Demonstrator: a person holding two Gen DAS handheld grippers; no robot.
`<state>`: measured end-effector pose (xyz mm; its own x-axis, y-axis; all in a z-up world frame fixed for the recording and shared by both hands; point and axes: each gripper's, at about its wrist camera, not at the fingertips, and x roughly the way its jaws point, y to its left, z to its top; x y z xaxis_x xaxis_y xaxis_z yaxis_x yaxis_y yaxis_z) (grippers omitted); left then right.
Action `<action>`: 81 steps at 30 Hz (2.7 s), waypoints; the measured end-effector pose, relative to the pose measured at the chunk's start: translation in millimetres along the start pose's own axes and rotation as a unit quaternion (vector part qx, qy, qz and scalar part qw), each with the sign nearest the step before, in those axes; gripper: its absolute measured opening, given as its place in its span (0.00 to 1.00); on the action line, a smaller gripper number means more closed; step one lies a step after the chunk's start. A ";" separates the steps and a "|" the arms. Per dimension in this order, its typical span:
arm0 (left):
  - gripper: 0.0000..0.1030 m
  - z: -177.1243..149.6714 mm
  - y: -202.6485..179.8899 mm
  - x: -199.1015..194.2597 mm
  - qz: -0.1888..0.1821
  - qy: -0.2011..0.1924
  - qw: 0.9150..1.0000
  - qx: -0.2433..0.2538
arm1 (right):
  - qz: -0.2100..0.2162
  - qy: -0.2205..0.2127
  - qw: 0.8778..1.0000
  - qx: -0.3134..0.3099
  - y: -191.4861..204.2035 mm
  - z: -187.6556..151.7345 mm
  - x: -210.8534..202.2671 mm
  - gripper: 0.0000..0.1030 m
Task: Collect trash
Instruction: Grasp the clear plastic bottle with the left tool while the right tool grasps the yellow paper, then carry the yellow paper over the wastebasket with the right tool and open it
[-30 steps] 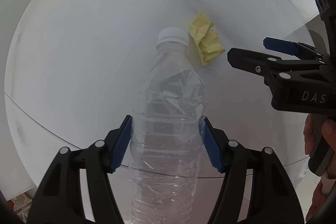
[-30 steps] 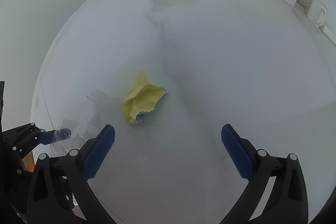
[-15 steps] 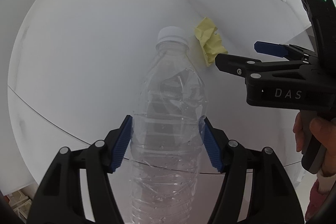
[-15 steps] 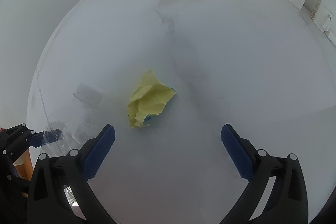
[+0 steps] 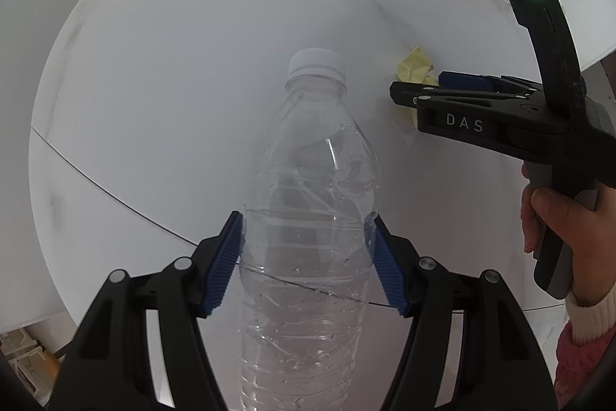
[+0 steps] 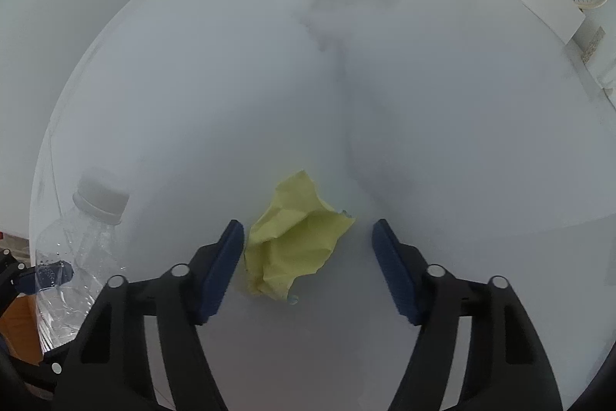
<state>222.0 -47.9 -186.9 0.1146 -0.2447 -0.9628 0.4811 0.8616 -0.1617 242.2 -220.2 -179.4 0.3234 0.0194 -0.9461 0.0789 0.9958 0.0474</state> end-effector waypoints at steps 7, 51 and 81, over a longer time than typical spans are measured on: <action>0.60 0.1 0.8 -0.1 -0.008 -0.005 1.000 0.002 | 0.008 0.002 1.000 -0.001 -3.3 -0.9 -4.1 0.46; 0.60 -403.4 122.9 -181.6 0.103 -0.092 0.942 -0.306 | 0.227 0.004 0.935 -0.272 277.6 -261.9 -156.6 0.47; 0.60 -449.1 281.4 -116.6 0.075 0.012 0.968 -0.240 | 0.097 0.112 0.949 -0.276 446.5 -285.5 84.0 0.72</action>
<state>-46.3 422.8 -217.3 0.1288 -0.0958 -0.9870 0.0009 0.9953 -0.0964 35.4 251.7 -329.2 0.0667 0.1644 -0.9841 -0.4887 0.8653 0.1114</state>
